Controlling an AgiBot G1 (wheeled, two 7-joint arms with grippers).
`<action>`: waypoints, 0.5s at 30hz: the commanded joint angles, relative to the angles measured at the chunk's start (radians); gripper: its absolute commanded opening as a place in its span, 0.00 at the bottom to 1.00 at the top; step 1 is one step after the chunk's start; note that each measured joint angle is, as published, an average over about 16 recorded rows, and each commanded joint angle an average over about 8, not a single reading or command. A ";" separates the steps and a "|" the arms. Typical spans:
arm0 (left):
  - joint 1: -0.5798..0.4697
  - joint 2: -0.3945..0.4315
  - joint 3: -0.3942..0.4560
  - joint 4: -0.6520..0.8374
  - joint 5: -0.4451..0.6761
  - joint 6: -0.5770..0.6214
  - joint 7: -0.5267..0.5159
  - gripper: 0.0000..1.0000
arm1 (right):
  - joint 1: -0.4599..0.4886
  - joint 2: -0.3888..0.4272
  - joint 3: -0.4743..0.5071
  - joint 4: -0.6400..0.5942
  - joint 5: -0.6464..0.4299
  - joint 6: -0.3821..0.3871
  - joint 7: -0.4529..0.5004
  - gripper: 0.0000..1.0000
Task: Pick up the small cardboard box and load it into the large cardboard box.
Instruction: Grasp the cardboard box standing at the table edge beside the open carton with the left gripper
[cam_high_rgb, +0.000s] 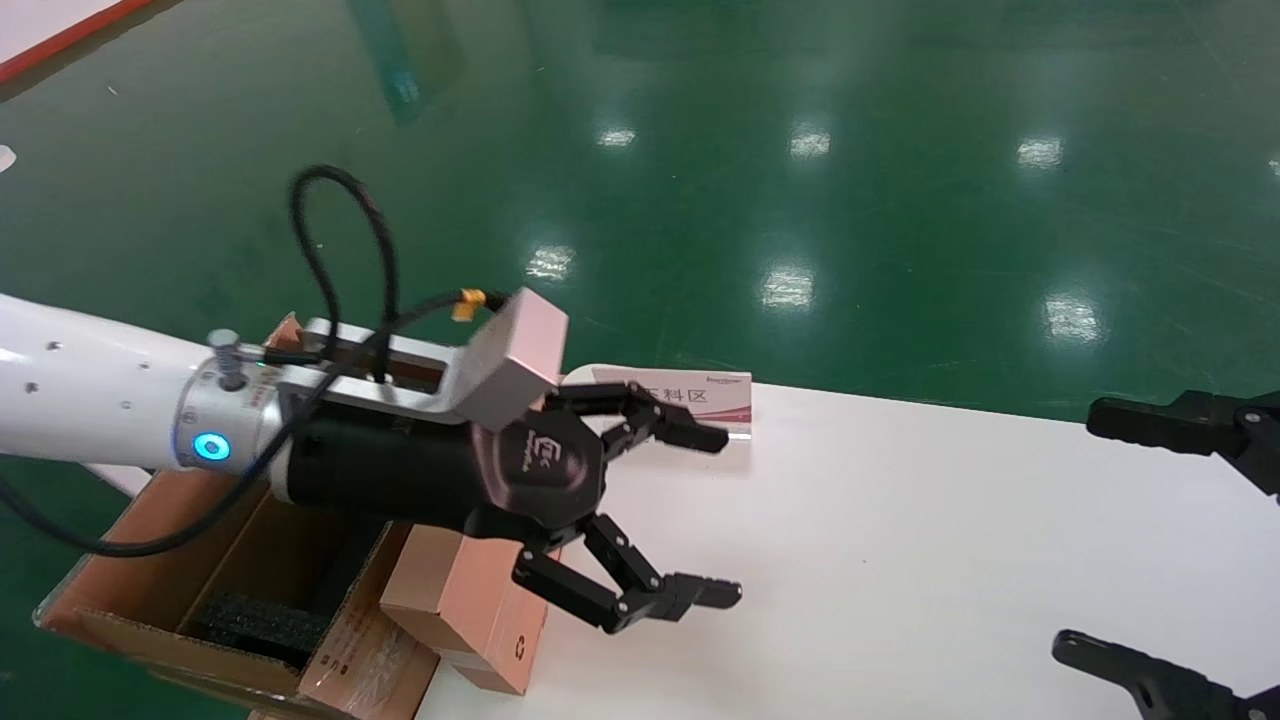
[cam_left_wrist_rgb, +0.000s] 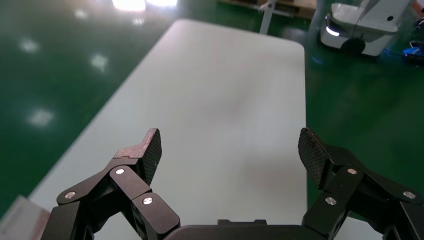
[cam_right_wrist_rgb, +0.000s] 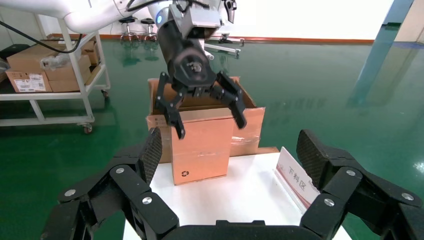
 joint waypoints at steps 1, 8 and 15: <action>-0.011 0.000 0.012 -0.001 0.025 0.002 -0.019 1.00 | 0.000 0.000 0.000 0.000 0.000 0.000 0.000 1.00; -0.174 0.046 0.138 0.004 0.252 0.086 -0.175 1.00 | 0.000 0.000 -0.001 0.000 0.000 0.000 0.000 1.00; -0.325 0.079 0.284 0.008 0.403 0.113 -0.340 1.00 | 0.000 0.000 -0.001 0.000 0.001 0.000 -0.001 1.00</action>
